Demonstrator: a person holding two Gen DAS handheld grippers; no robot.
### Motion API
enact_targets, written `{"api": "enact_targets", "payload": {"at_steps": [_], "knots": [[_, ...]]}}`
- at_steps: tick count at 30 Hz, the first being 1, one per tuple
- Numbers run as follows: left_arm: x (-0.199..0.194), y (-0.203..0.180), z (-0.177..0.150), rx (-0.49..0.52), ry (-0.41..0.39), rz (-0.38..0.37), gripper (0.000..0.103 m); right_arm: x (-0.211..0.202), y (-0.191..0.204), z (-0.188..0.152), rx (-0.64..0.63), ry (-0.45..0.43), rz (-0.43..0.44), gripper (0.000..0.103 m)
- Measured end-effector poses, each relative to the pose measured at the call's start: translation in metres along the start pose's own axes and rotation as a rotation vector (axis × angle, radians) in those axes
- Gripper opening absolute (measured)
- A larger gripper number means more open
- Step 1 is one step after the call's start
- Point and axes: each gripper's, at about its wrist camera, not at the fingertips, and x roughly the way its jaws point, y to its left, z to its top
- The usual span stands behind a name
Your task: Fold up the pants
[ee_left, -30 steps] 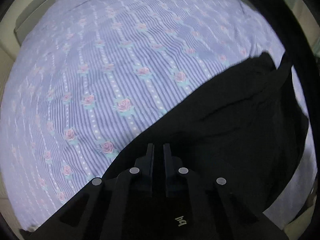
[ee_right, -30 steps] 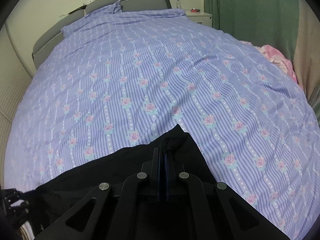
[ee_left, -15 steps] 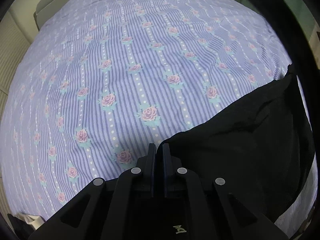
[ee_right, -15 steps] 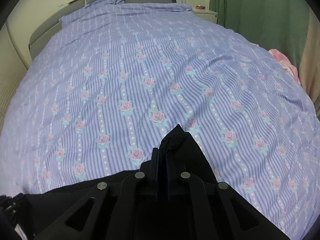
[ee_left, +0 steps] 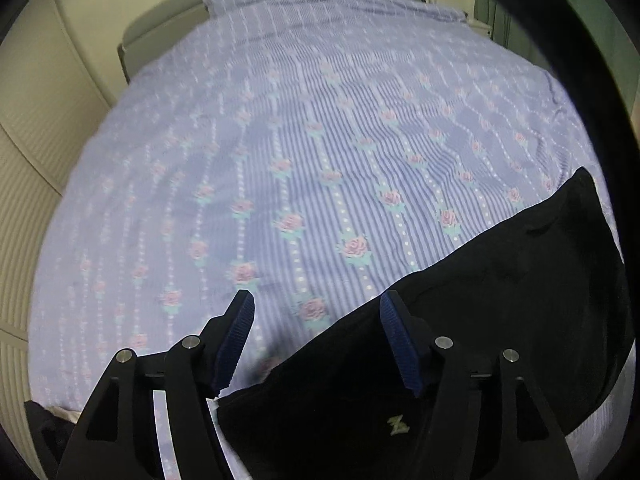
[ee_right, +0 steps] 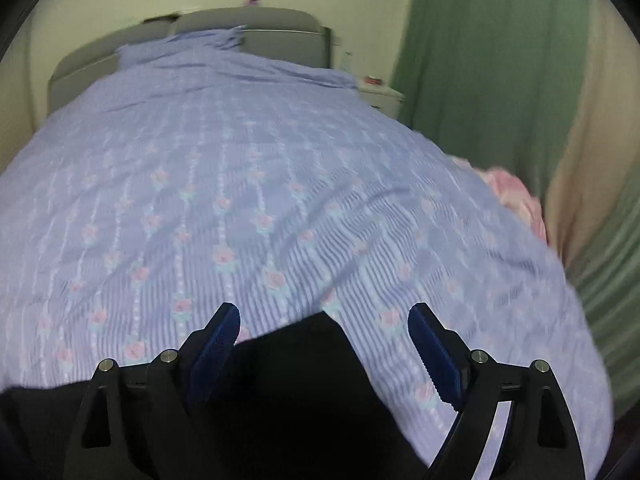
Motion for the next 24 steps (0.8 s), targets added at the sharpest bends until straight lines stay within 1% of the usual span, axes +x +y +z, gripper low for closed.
{"api": "enact_targets", "payload": {"at_steps": [2,3,4,7,9,12,14,16,17,18,19,24], "knots": [[-0.02,0.005,-0.01,-0.021,-0.036,0.005,0.064,-0.016,0.01,0.0,-0.046,-0.004,0.063,0.087],[-0.025,0.017,-0.011,-0.033,-0.048,0.002,0.064,-0.023,0.013,-0.002,-0.063,-0.006,0.083,0.087],[-0.034,0.024,-0.02,-0.053,-0.062,-0.003,0.064,-0.032,0.019,-0.004,-0.083,-0.01,0.116,0.087],[-0.047,0.049,-0.041,-0.097,-0.074,-0.032,0.064,-0.058,0.042,-0.018,-0.121,-0.011,0.235,0.087],[-0.05,0.067,-0.054,-0.126,-0.072,-0.044,0.064,-0.07,0.06,-0.029,-0.139,-0.008,0.302,0.087],[-0.042,0.092,-0.069,-0.165,-0.061,-0.073,0.064,-0.081,0.089,-0.048,-0.177,0.0,0.381,0.087],[-0.036,0.106,-0.082,-0.199,-0.049,-0.127,0.064,-0.085,0.109,-0.059,-0.198,0.017,0.417,0.087],[-0.025,0.112,-0.089,-0.224,-0.033,-0.187,0.062,-0.086,0.127,-0.069,-0.215,0.043,0.456,0.087],[-0.019,0.114,-0.092,-0.233,-0.022,-0.213,0.059,-0.086,0.133,-0.073,-0.219,0.052,0.462,0.087],[-0.012,0.116,-0.094,-0.24,-0.016,-0.242,0.053,-0.086,0.14,-0.078,-0.223,0.066,0.466,0.087],[-0.008,0.117,-0.093,-0.245,-0.013,-0.263,0.052,-0.084,0.146,-0.081,-0.226,0.077,0.469,0.087],[0.015,0.125,-0.094,-0.286,-0.004,-0.401,0.05,-0.082,0.166,-0.095,-0.212,0.127,0.46,0.087]]}}
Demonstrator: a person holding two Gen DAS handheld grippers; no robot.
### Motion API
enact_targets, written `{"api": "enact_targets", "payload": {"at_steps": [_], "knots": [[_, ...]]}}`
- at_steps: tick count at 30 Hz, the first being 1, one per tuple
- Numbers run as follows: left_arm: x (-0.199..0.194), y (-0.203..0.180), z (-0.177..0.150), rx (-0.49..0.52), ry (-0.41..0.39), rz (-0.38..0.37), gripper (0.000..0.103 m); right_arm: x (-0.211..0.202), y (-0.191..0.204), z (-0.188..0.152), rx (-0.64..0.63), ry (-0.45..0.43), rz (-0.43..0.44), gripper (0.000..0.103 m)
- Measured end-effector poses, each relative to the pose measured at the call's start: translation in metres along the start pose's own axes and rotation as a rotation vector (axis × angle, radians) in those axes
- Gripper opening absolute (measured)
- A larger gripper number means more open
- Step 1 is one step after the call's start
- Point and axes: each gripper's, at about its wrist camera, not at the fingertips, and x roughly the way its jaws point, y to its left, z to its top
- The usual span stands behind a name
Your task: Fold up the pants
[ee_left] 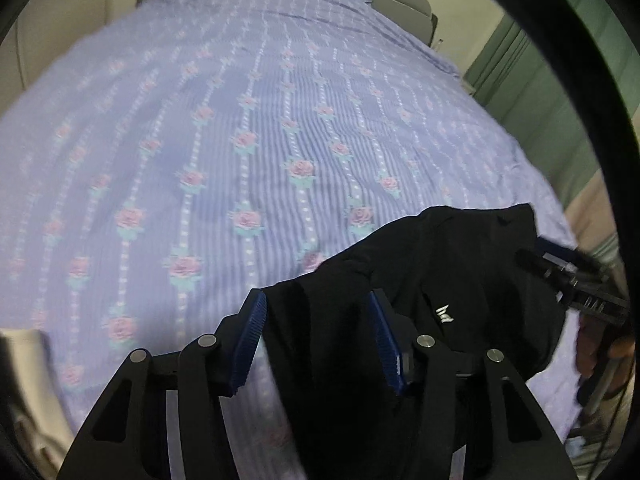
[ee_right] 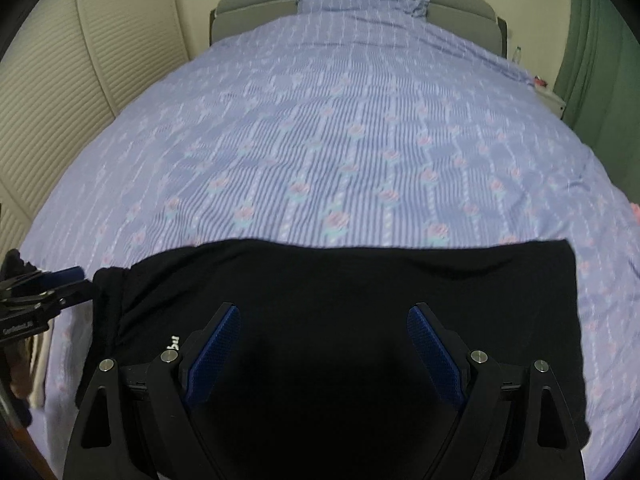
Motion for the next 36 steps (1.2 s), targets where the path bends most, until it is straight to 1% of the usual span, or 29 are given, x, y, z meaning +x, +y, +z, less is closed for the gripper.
{"api": "enact_targets", "payload": {"at_steps": [3,9,11,13,15,16,18,21,24,26,30,31,32,33,34,35,36], "knots": [[0.009,0.007,0.004,-0.02,0.01,-0.058,0.046,0.003,0.009,-0.004,0.024,0.012,0.001,0.086],[0.036,0.016,0.008,-0.055,0.066,-0.159,0.046,0.009,0.026,-0.002,0.031,0.02,0.007,0.084],[0.04,0.017,0.009,-0.053,0.076,-0.163,0.046,0.012,0.034,-0.001,0.025,0.021,0.01,0.083],[0.042,0.016,0.008,-0.04,0.075,-0.16,0.038,0.016,0.041,0.0,0.013,0.028,0.01,0.079],[0.038,0.016,0.007,-0.036,0.066,-0.146,0.021,0.02,0.047,0.001,0.004,0.038,0.012,0.075],[0.036,0.017,0.005,-0.042,0.063,-0.145,0.02,0.024,0.05,0.001,-0.001,0.046,0.018,0.073],[0.024,0.02,0.001,-0.068,0.032,-0.143,0.016,0.028,0.055,0.002,-0.005,0.051,0.025,0.069],[0.013,0.02,-0.004,-0.073,-0.007,-0.112,0.015,0.035,0.064,0.003,-0.017,0.052,0.041,0.069],[0.02,0.019,-0.005,-0.04,0.004,-0.077,0.015,0.048,0.073,0.007,-0.032,0.059,0.055,0.069],[0.027,0.022,-0.006,-0.041,0.015,-0.059,0.016,0.061,0.077,0.009,-0.036,0.077,0.051,0.069],[0.033,0.033,-0.007,-0.09,0.017,-0.065,0.016,0.076,0.072,0.012,-0.017,0.092,0.036,0.069],[0.033,0.034,-0.008,-0.094,0.017,-0.064,0.017,0.079,0.07,0.013,-0.003,0.097,0.046,0.069],[0.033,0.034,-0.008,-0.096,0.019,-0.053,0.02,0.08,0.067,0.014,0.008,0.1,0.055,0.069],[0.032,0.032,-0.007,-0.09,0.023,-0.032,0.026,0.08,0.065,0.014,0.015,0.102,0.057,0.069],[0.028,0.027,-0.006,-0.071,0.022,0.016,0.033,0.079,0.063,0.015,0.019,0.1,0.052,0.069],[0.021,0.021,-0.005,-0.046,0.003,0.073,0.045,0.074,0.061,0.016,0.023,0.098,0.045,0.069],[0.012,0.013,-0.005,-0.01,-0.029,0.136,0.051,0.068,0.059,0.016,0.033,0.087,0.046,0.069]]}}
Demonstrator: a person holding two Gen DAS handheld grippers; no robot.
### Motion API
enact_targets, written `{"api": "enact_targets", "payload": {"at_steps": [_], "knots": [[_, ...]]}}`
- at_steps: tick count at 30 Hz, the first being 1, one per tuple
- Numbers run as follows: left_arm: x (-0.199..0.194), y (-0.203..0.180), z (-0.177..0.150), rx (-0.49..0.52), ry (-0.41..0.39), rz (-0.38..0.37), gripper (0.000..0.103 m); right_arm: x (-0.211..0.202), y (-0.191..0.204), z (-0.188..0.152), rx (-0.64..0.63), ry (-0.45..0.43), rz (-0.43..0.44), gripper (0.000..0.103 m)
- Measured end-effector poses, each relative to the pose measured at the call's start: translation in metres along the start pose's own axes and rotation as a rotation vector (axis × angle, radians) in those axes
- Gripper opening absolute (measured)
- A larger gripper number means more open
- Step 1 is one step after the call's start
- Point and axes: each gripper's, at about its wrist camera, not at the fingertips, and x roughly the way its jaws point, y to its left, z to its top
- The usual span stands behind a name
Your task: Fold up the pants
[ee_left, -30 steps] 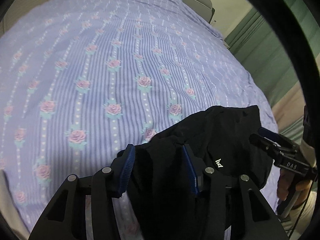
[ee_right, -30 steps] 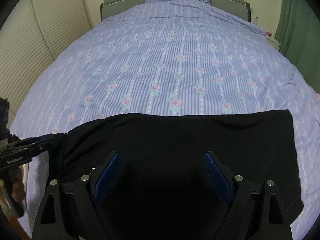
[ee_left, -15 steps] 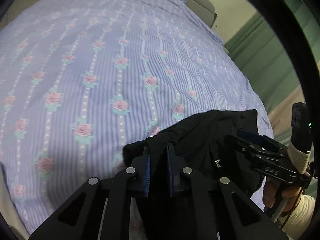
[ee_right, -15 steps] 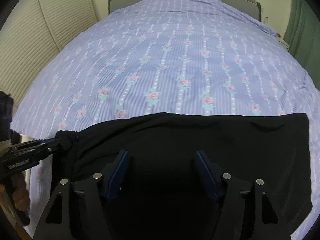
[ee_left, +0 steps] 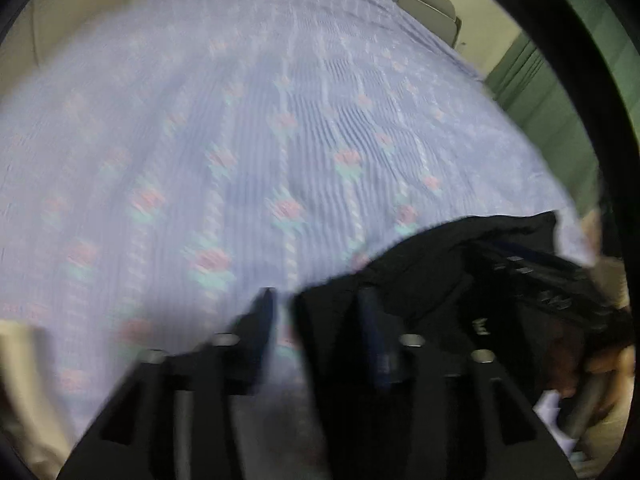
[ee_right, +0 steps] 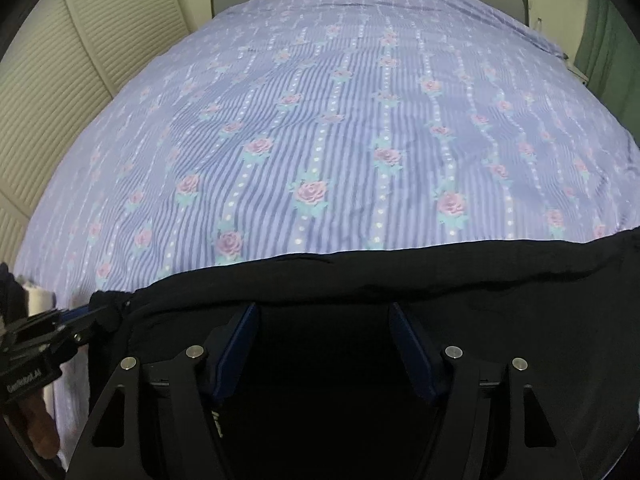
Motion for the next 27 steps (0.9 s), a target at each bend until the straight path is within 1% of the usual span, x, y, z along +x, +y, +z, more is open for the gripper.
{"api": "enact_targets", "payload": {"at_steps": [1,2,3,4,8,11,14,15,16,19,21,24,27], "knots": [[-0.014,-0.006,0.001,0.038,-0.045,0.058,0.054,-0.007,-0.002,0.0,0.01,-0.014,0.007,0.069],[-0.03,-0.012,0.002,0.07,-0.081,0.094,0.061,-0.015,-0.006,0.0,0.022,-0.028,0.013,0.069],[-0.041,-0.016,0.001,0.083,-0.1,0.108,0.064,-0.026,-0.01,-0.001,0.035,-0.041,0.02,0.069],[-0.053,-0.021,0.001,0.091,-0.116,0.113,0.064,-0.038,-0.014,-0.004,0.047,-0.057,0.029,0.069],[-0.091,-0.048,-0.01,0.118,-0.136,0.075,0.064,-0.092,-0.04,-0.022,0.087,-0.126,0.035,0.069],[-0.103,-0.079,-0.028,0.122,-0.136,0.032,0.064,-0.131,-0.069,-0.049,0.121,-0.159,0.0,0.069],[-0.105,-0.113,-0.054,0.114,-0.116,-0.017,0.064,-0.167,-0.109,-0.084,0.175,-0.175,-0.062,0.069],[-0.104,-0.123,-0.061,0.119,-0.109,-0.026,0.064,-0.173,-0.118,-0.091,0.186,-0.177,-0.078,0.069],[-0.101,-0.139,-0.071,0.127,-0.103,-0.036,0.064,-0.186,-0.135,-0.106,0.207,-0.181,-0.105,0.069],[-0.094,-0.177,-0.088,0.161,-0.081,-0.052,0.064,-0.205,-0.173,-0.137,0.249,-0.176,-0.14,0.069],[-0.088,-0.204,-0.101,0.188,-0.065,-0.061,0.064,-0.207,-0.193,-0.153,0.264,-0.149,-0.134,0.069],[-0.083,-0.229,-0.121,0.187,-0.039,-0.097,0.064,-0.203,-0.214,-0.177,0.247,-0.096,-0.114,0.069],[-0.067,-0.264,-0.135,0.195,-0.022,-0.096,0.064,-0.194,-0.222,-0.192,0.205,-0.067,-0.069,0.057]]}}
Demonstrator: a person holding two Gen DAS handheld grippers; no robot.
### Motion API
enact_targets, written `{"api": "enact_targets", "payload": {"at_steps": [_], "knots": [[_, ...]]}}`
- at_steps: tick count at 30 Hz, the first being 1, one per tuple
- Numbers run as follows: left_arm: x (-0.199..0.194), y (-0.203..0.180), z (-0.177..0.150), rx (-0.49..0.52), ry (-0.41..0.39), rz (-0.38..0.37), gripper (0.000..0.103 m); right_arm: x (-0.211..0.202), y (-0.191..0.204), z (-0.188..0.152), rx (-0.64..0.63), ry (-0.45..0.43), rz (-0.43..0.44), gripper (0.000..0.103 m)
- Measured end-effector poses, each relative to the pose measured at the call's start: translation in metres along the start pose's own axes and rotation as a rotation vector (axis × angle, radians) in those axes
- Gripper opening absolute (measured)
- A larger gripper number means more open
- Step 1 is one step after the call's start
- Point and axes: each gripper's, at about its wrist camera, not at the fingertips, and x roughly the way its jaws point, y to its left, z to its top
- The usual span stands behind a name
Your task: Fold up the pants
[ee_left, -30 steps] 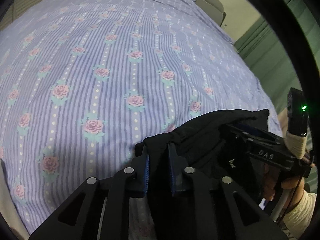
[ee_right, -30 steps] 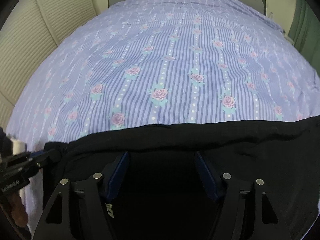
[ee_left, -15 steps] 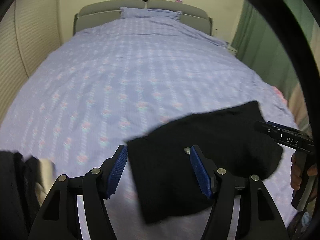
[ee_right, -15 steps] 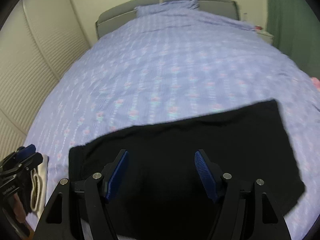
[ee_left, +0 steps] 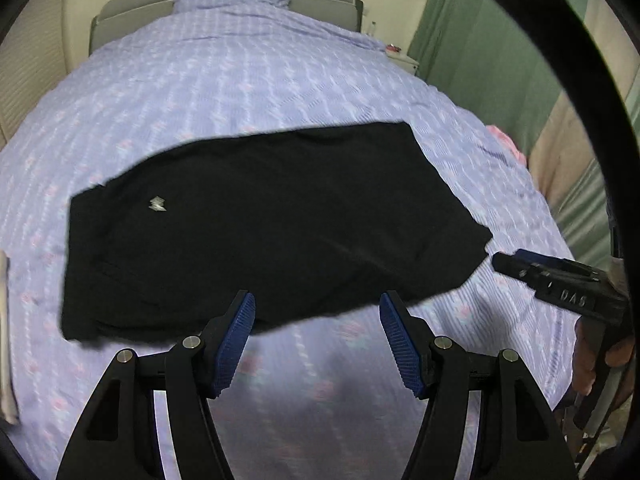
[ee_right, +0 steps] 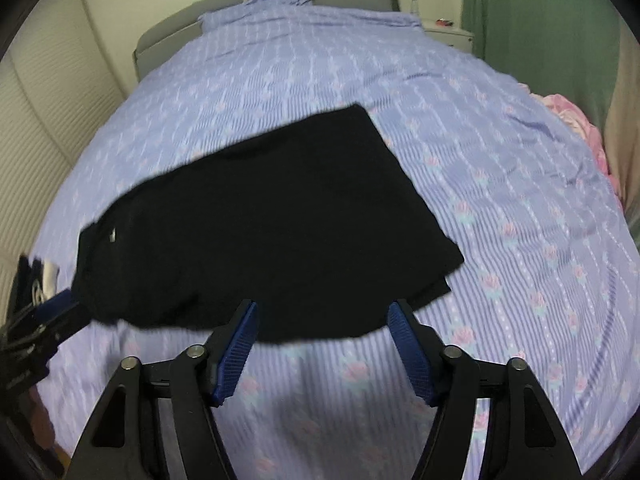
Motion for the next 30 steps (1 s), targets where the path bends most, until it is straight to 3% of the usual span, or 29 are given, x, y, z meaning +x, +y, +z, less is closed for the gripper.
{"api": "enact_targets", "payload": {"at_steps": [4,9,13,22,24,26,30], "knots": [[0.017,-0.027,-0.012,-0.002,0.028,0.016,0.064,0.027,-0.009,-0.015,-0.055,0.068,0.1,0.048],[0.029,-0.05,-0.026,-0.007,0.052,0.029,0.063,0.07,-0.019,-0.022,-0.06,0.165,0.165,0.042],[0.042,-0.055,-0.028,-0.023,0.062,-0.014,0.062,0.082,-0.028,-0.028,-0.041,0.187,0.165,0.042],[0.104,-0.068,-0.025,-0.09,0.181,-0.17,0.033,0.079,-0.047,-0.038,0.001,0.159,0.142,0.042],[0.112,-0.075,-0.02,-0.068,0.196,-0.172,0.021,0.08,-0.048,-0.038,0.005,0.154,0.147,0.042],[0.11,-0.08,-0.011,-0.037,0.189,-0.181,0.016,0.082,-0.049,-0.036,0.014,0.15,0.16,0.042],[0.104,-0.089,0.012,0.043,0.143,-0.153,0.016,0.087,-0.054,-0.028,0.045,0.144,0.211,0.042]]}}
